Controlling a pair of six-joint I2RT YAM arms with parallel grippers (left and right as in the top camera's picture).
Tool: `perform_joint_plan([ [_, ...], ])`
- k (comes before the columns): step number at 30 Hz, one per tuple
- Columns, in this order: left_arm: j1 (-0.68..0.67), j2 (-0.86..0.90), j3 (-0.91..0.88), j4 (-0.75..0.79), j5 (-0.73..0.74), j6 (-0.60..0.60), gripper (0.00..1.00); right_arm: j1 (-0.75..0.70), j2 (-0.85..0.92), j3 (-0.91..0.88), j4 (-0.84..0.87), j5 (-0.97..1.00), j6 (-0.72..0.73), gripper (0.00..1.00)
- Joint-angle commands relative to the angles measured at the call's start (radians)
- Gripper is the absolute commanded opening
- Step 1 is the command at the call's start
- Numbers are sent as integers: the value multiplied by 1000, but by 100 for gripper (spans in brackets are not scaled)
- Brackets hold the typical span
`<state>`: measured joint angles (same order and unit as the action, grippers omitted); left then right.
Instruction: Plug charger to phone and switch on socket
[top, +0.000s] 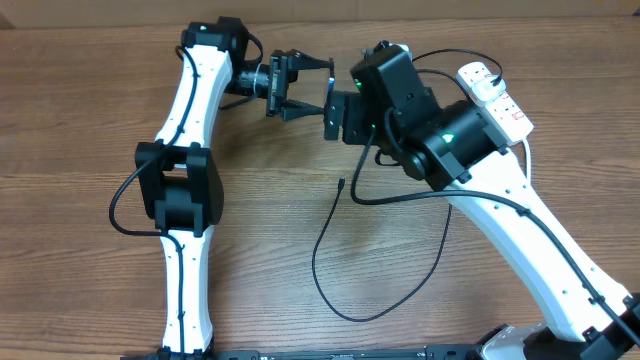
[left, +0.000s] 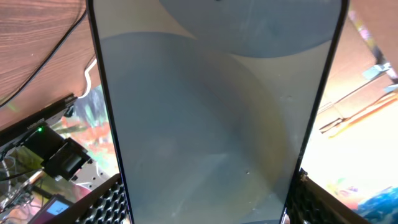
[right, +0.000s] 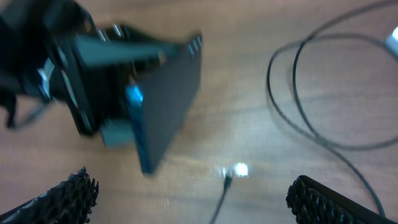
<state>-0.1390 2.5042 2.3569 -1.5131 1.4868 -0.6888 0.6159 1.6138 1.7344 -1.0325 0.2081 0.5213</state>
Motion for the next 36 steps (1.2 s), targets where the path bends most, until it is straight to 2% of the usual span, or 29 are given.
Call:
perform_joint_plan([
  [1,-23,-6,26,-5,25,-1,54,2,-12,30,59,93,29,100],
  [6,-39,-6,26,-4,-37,-58,55,2,8,29,104,21,29,100],
  [10,-51,-6,26,3,-63,-98,55,14,58,24,74,56,36,100],
  [15,-53,-6,26,6,-108,-101,54,20,112,24,32,83,154,100],
  [18,-54,-6,26,6,-111,-101,54,20,129,23,32,84,167,98],
  [26,-64,-6,26,6,-152,-99,55,20,183,22,28,82,167,83],
  [31,-70,-6,26,7,-160,-98,55,20,184,22,36,82,167,68],
  [36,-74,-6,26,10,-164,-97,55,20,185,21,39,83,167,64],
])
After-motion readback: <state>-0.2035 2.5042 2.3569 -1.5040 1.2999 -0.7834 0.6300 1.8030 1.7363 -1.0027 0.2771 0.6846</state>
